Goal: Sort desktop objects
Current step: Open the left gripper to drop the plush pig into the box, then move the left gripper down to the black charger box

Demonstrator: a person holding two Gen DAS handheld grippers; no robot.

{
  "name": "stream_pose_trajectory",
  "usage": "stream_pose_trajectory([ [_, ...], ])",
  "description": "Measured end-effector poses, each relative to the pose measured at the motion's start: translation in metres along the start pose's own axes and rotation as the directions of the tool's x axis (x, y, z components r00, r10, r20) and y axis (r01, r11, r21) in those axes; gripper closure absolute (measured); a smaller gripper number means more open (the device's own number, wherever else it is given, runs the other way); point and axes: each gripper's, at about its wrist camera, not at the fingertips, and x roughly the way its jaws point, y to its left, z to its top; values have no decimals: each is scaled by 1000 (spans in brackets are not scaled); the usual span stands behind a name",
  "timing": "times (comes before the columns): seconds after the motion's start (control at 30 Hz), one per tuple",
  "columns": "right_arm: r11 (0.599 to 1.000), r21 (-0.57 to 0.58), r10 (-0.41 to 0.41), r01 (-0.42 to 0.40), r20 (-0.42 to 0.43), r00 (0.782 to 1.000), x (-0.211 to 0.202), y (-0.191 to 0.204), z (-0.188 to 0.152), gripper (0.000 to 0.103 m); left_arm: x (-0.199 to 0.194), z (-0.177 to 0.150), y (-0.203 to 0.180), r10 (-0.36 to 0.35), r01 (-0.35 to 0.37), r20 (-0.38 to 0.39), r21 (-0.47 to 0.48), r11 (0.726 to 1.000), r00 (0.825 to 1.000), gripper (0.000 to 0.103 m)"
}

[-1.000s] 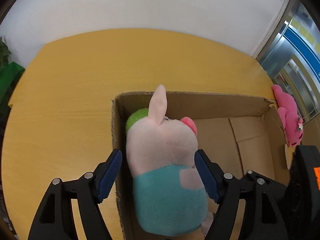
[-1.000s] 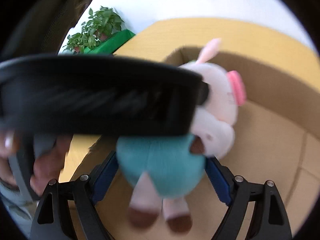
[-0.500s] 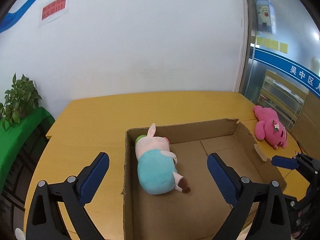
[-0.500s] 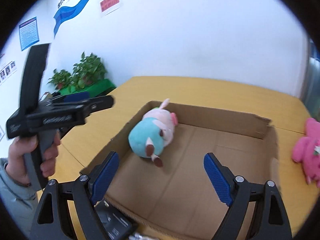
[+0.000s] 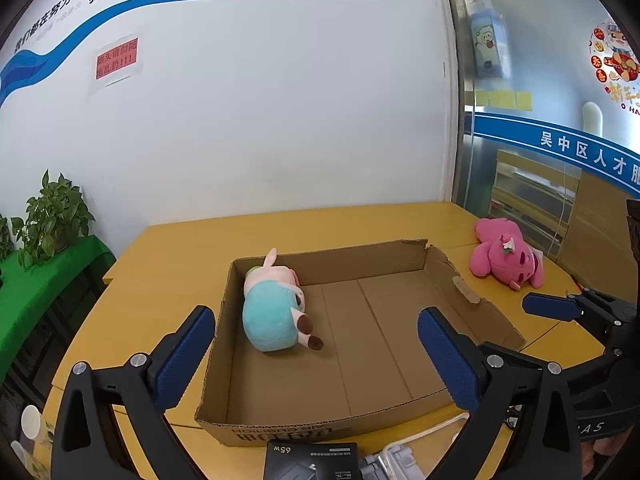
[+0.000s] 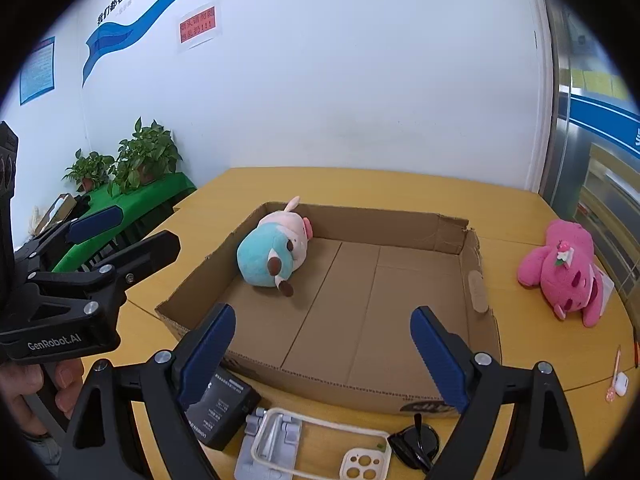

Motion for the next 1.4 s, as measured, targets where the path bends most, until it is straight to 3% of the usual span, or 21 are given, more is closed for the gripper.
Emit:
stream_pose_trajectory([
  [0.03,1000,-1,-3,3,5,1000,-3,-1,-2,17,-2,-1,-1,-5,5,-1,-6,1000,1000,1],
  [0.07,1000,-2,-6,6,17,1000,-9,-4,-2,22,-5,-3,-2,-22,22,0,-10,1000,1000,10],
  [0.1,1000,-4,-7,7,31,1000,-13,-5,-3,47,-8,-6,-2,-36,36,1,-15,999,999,49],
  [0.13,1000,-4,-15,15,27,1000,-14,-6,-5,78,-6,-7,-3,-53,52,-23,-23,998,998,82],
  [0.17,1000,0,-18,18,13,1000,-12,-7,-4,87,-3,-9,-3,-71,68,-59,-38,997,996,101],
  [0.2,1000,8,-9,9,-10,1000,-10,-8,-6,87,0,-11,-2,-98,93,-86,-60,994,992,101],
  [0.27,1000,21,3,-2,-21,1000,-7,-13,-8,79,-1,-15,-3,-118,111,-92,-81,991,989,99],
  [0.3,1000,26,0,0,-21,1000,-6,-14,-8,53,-3,-16,-5,-115,108,-88,-82,991,989,81],
  [0.33,1000,28,-10,10,-15,1000,-7,-14,-8,19,-5,-16,-6,-106,99,-88,-81,992,990,60],
  [0.37,999,29,-23,23,0,1000,-8,-15,-9,12,-6,-16,-8,-87,80,-83,-77,994,993,14],
  [0.4,999,29,-32,32,16,999,-10,-15,-9,11,-10,-17,-10,-61,57,-61,-71,996,996,1],
  [0.47,999,29,-32,32,23,999,-14,-17,-10,11,-16,-18,-12,-42,41,-20,-52,998,999,1],
  [0.73,999,32,-25,25,0,1000,-2,-20,-11,11,-6,-27,-7,-42,36,-73,-72,997,996,1],
  [1.17,999,14,-37,37,-5,999,0,-8,-15,11,-4,-33,-5,-72,68,-71,-59,996,995,1],
  [1.4,997,-11,72,-73,-114,991,30,9,-43,11,15,-58,17,-120,107,-170,-84,991,978,1],
])
